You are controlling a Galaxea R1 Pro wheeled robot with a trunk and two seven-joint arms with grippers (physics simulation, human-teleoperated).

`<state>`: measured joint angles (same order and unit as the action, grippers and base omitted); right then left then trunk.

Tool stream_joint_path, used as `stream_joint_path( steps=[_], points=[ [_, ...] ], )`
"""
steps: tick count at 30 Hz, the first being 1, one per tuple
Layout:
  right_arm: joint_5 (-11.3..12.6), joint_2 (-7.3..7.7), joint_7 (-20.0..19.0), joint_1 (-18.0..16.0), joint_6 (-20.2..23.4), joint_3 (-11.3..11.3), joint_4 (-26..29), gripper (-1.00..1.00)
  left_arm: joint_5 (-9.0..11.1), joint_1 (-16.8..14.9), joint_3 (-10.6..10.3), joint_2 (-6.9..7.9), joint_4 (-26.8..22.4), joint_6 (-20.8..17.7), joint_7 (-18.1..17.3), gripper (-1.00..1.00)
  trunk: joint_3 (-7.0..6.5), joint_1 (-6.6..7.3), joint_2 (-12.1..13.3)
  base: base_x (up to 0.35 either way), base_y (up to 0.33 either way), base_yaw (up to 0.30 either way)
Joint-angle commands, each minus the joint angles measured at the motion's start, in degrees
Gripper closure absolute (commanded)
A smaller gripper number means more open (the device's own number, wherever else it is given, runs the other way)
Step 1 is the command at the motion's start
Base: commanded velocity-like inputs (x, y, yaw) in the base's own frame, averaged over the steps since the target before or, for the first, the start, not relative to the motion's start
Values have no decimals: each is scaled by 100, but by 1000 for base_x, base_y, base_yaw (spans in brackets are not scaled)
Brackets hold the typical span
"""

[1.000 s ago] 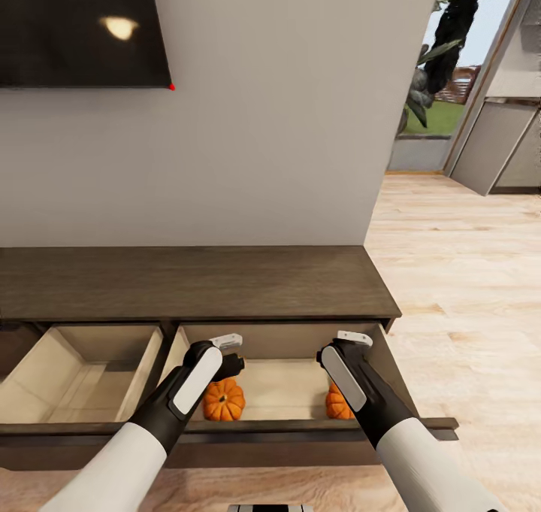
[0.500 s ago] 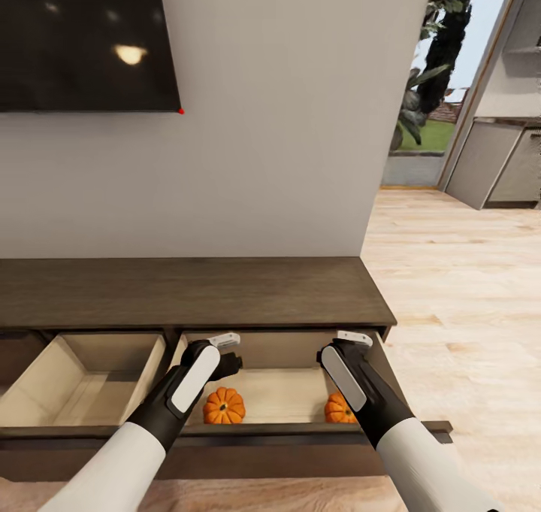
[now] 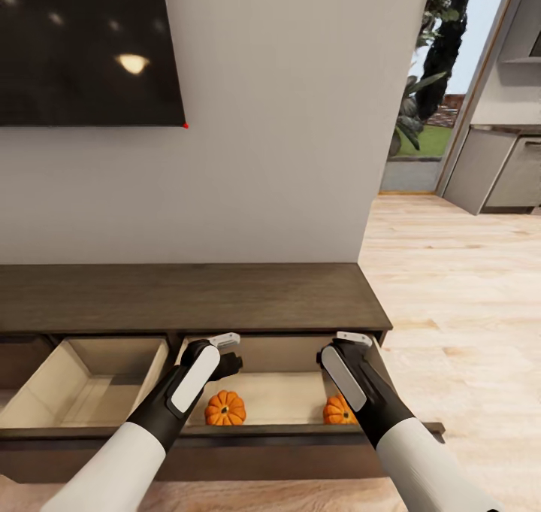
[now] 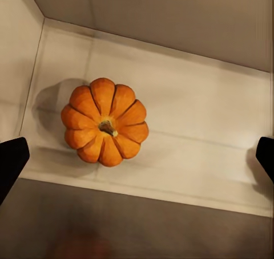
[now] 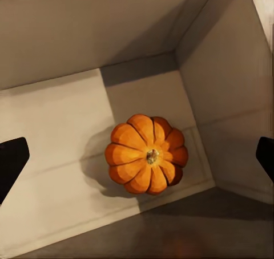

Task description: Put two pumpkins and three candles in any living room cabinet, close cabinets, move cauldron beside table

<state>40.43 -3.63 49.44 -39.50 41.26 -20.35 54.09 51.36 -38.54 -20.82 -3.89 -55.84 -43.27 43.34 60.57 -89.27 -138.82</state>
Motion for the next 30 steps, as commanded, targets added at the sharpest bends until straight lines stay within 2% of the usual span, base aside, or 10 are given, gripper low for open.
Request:
stream_joint_path(
  steps=[1, 20, 30],
  points=[
    [45, 3, 53, -3, 49, -13, 5, -100, 59, -4, -10, 2, -6, -2, 60, -100, -13, 24, 39, -3, 0, 0],
    [109, 11, 22, -5, 136, -5, 5, -100, 62, -4, -10, -8, -6, -6, 60, -100, -354, 441, 801, -32, 0, 0],
    [111, 12, 20, -5, 137, -4, 10, -100, 59, -4, -10, -6, -6, -6, 60, -100, -533, 660, 1202, -130, 0, 0]
  ],
)
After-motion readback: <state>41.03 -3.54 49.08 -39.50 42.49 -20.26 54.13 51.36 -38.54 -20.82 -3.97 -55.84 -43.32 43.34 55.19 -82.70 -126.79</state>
